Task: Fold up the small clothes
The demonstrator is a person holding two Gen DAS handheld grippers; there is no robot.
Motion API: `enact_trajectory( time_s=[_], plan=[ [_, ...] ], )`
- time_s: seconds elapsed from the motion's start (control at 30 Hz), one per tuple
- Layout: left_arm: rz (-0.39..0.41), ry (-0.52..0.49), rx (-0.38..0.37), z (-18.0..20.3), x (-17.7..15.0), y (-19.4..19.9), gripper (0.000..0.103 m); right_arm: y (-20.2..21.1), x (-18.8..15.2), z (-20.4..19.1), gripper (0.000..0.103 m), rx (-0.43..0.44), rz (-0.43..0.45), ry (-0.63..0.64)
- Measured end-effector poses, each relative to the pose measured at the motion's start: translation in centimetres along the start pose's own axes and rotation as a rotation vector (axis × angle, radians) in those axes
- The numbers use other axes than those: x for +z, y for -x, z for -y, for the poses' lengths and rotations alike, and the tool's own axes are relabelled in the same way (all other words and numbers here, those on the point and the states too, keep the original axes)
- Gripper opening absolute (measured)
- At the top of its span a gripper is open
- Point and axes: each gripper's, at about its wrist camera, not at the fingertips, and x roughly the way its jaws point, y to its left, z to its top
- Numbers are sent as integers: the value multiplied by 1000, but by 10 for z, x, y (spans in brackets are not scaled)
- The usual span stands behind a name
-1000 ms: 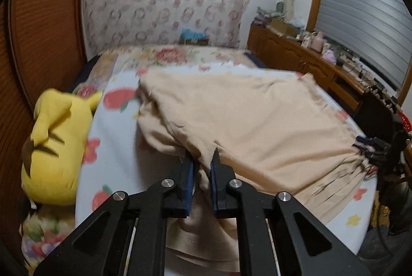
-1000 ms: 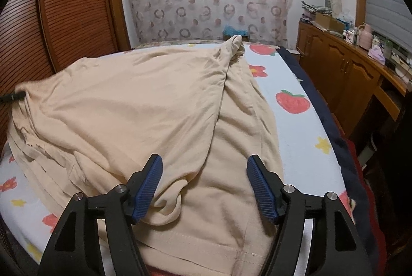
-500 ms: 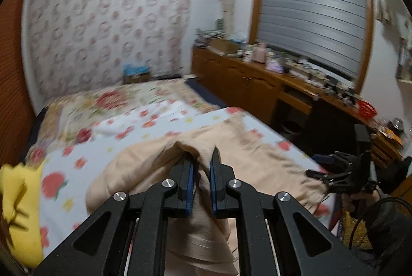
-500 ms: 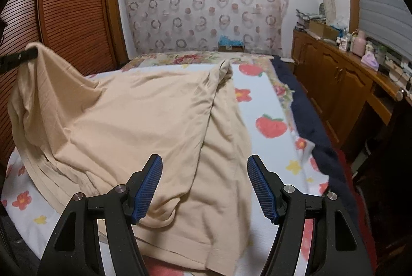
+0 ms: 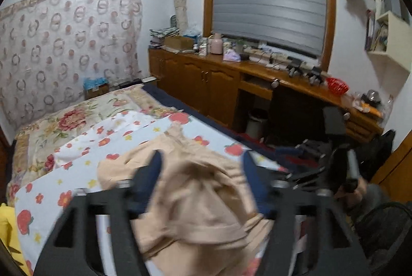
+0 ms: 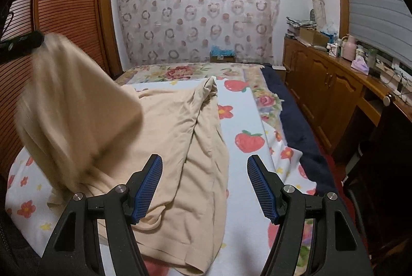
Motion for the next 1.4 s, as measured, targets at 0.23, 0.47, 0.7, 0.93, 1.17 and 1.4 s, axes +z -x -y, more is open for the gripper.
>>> enact_trajectory(
  time_s=[0.23, 0.47, 0.7, 0.93, 1.17, 1.4],
  plan=[
    [-29, 90, 81, -33, -28, 2, 77, -2, 6, -2, 70, 13, -1, 17],
    [-37, 153, 178, -68, -65, 18, 77, -19, 26, -26, 70, 79, -8, 74],
    [-72, 202, 255, -95, -99, 27, 77, -50, 53, -70, 70, 190, -28, 156],
    [-69, 250, 276, -112, -117, 41, 77, -91, 74, -123, 70, 313, -104, 254],
    [-52, 241, 300, -117, -125, 58, 77, -124, 79, -162, 70, 400, -201, 343],
    [-36, 255, 307, -124, -131, 69, 77, -150, 71, -182, 70, 446, -309, 395]
  ],
)
